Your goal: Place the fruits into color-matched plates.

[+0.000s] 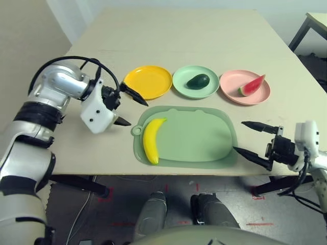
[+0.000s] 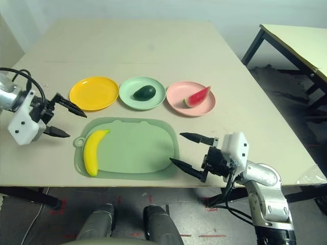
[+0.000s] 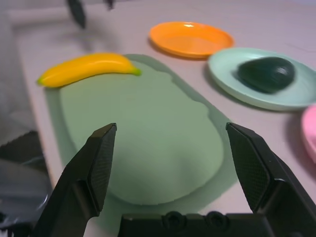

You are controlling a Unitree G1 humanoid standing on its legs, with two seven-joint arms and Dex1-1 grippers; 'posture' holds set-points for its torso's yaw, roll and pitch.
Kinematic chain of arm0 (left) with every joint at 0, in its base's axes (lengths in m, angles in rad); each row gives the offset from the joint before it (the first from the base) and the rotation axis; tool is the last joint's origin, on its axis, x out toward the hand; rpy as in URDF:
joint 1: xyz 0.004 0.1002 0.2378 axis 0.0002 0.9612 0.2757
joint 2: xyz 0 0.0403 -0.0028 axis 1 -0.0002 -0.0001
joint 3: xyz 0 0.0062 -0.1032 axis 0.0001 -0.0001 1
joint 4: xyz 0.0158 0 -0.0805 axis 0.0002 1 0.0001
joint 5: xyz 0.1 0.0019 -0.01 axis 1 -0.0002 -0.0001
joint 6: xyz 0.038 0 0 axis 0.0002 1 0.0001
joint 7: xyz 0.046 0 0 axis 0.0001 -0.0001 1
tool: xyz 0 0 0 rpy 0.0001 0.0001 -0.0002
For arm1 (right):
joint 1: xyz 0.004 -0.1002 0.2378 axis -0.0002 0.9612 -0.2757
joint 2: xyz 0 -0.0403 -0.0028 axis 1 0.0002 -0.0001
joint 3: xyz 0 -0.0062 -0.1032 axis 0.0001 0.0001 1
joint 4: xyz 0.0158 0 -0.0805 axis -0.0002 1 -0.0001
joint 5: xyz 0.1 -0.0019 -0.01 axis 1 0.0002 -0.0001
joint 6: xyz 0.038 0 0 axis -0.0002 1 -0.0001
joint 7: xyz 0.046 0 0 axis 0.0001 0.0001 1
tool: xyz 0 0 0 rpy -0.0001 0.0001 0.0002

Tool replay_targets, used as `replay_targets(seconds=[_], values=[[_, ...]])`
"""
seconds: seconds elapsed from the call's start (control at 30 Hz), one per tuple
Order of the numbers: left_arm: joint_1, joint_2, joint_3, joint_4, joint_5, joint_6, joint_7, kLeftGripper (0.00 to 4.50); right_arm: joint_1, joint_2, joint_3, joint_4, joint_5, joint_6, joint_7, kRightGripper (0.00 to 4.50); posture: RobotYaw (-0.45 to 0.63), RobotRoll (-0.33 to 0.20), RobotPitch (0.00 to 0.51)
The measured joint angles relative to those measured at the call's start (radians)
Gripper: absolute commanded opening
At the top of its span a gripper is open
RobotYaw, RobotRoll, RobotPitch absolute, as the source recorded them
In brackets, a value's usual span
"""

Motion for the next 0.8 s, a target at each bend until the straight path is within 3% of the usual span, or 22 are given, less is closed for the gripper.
replay_targets(seconds=[0.3, 0.57, 0.7, 0.8], values=[[0.001, -0.079, -0.12, -0.057, -0.053, -0.019, 0.0, 4.5, 0.034, -0.007, -0.029, -0.016, 0.043, 0.064, -0.091, 4.46, -0.04, 0.0, 0.105], [0.011, -0.086, -0.18, -0.091, -0.071, 0.002, 0.0, 4.5, 0.079, -0.016, -0.029, -0.059, 0.051, 0.066, -0.114, 4.46, -0.07, 0.0, 0.098], [0.03, -0.087, -0.197, -0.095, -0.069, 0.019, 0.001, 3.62, 0.101, -0.017, -0.032, -0.083, 0.062, 0.067, -0.131, 4.5, -0.08, 0.0, 0.097], [0.05, -0.085, -0.215, -0.101, -0.055, 0.023, 0.001, 2.6, 0.125, -0.02, -0.036, -0.102, 0.064, 0.067, -0.139, 4.5, -0.09, 0.0, 0.098]])
